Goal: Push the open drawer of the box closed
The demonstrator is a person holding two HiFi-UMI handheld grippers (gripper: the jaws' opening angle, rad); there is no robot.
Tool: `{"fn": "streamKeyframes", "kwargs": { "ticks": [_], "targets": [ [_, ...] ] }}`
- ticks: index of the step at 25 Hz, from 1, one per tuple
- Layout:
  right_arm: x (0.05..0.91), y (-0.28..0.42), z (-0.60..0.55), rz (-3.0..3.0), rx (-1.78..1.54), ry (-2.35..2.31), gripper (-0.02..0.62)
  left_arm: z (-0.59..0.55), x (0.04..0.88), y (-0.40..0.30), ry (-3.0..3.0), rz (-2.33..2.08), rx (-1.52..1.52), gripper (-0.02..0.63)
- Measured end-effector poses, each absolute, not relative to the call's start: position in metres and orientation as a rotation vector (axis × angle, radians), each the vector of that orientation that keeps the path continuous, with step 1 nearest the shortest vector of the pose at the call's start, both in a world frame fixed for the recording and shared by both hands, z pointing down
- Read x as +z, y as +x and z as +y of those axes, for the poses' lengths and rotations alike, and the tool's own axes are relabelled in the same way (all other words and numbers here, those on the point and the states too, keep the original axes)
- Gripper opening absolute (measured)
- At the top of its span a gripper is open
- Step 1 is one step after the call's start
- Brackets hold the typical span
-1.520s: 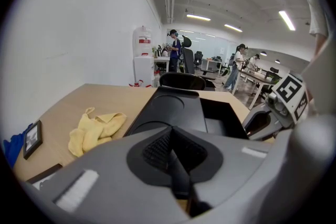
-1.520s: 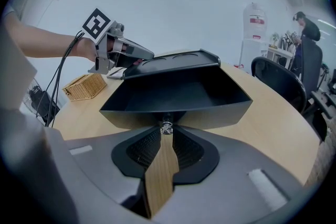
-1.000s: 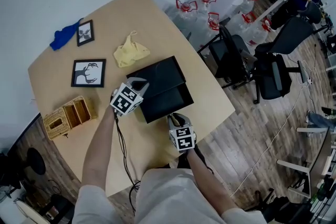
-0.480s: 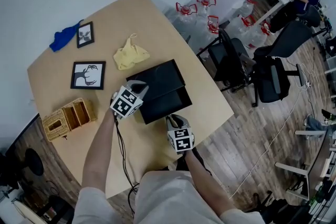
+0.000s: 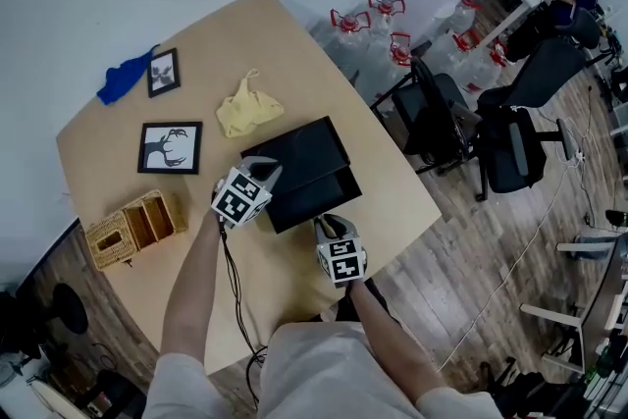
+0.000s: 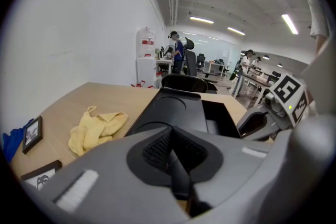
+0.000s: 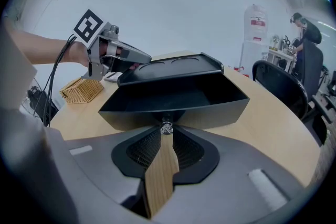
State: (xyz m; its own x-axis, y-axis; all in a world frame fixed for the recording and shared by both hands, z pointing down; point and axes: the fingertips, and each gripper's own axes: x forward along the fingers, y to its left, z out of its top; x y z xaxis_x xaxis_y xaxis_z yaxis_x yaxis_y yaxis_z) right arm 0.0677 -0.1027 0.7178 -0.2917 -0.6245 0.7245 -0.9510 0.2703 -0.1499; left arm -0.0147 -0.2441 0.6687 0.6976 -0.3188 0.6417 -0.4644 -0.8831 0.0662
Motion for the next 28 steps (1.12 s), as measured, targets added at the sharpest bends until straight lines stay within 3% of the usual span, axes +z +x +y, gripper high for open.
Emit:
{"fn": "streamKeyframes", "kwargs": {
  "ticks": [28],
  "targets": [
    [0.719, 0.059, -0.133, -2.022, 0.770, 1.400, 0.072, -0.243, 0.670, -0.015, 2.687, -0.602, 0.958, 0.052]
  ]
}}
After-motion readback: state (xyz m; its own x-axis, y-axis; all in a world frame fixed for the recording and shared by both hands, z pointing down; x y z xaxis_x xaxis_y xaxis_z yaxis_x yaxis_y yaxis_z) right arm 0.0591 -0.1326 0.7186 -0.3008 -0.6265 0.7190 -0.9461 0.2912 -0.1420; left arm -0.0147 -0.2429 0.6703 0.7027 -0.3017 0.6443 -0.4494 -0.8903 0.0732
